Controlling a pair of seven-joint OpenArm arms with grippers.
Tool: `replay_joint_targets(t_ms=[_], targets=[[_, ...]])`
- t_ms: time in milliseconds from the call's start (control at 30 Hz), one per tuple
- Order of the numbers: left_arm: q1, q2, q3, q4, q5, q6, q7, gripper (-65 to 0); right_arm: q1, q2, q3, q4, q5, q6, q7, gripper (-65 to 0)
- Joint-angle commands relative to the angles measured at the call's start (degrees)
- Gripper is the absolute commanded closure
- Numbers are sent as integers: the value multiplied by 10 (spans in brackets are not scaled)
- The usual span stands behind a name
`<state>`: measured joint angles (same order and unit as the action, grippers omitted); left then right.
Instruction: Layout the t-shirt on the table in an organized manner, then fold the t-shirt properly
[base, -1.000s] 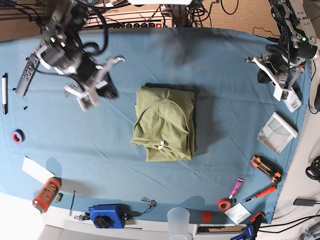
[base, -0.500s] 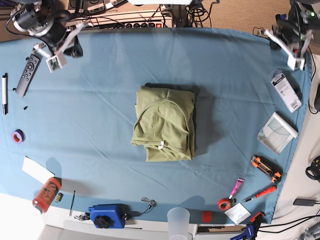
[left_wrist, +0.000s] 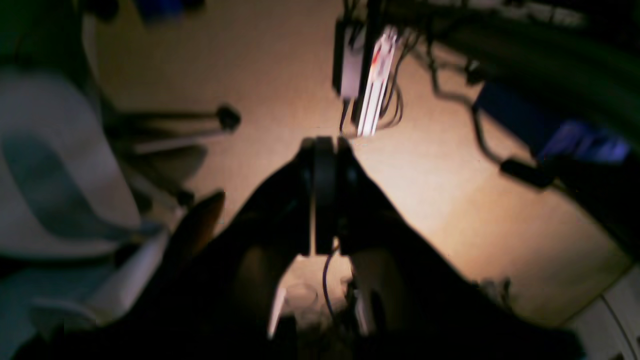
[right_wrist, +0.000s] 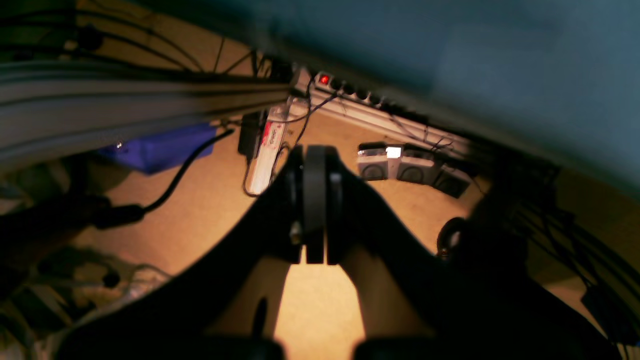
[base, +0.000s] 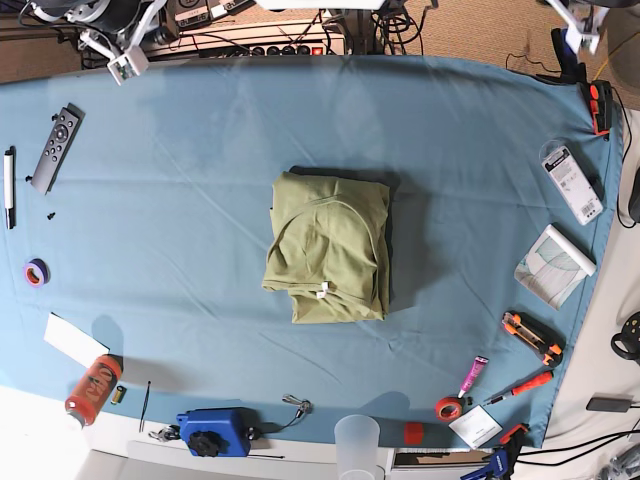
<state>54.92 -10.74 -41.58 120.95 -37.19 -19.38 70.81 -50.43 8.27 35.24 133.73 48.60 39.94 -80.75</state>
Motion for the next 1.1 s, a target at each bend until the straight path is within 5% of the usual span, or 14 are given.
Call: replay_joint_targets(t_ms=[0,367,567,767,1067], targets=[[16,2,-3,0,-10,-2,-1,0,-15,10,4,7,7,1,8,0],[43,15,-2,-118,-68,-48,-2,0,-50,64,2,-195,11,1,8,0],[27,16,-2,-188,-66,-62,-6,0,-46,103,-60,-306,4,1,8,0],[-28,29,-2,-281,-15,-63,-42,0,9,126,-175,-406,-122,1,8,0],[-136,32,-2,-474,91,-61,-133,0,155,127,-313,-620,-218,1,71,0]])
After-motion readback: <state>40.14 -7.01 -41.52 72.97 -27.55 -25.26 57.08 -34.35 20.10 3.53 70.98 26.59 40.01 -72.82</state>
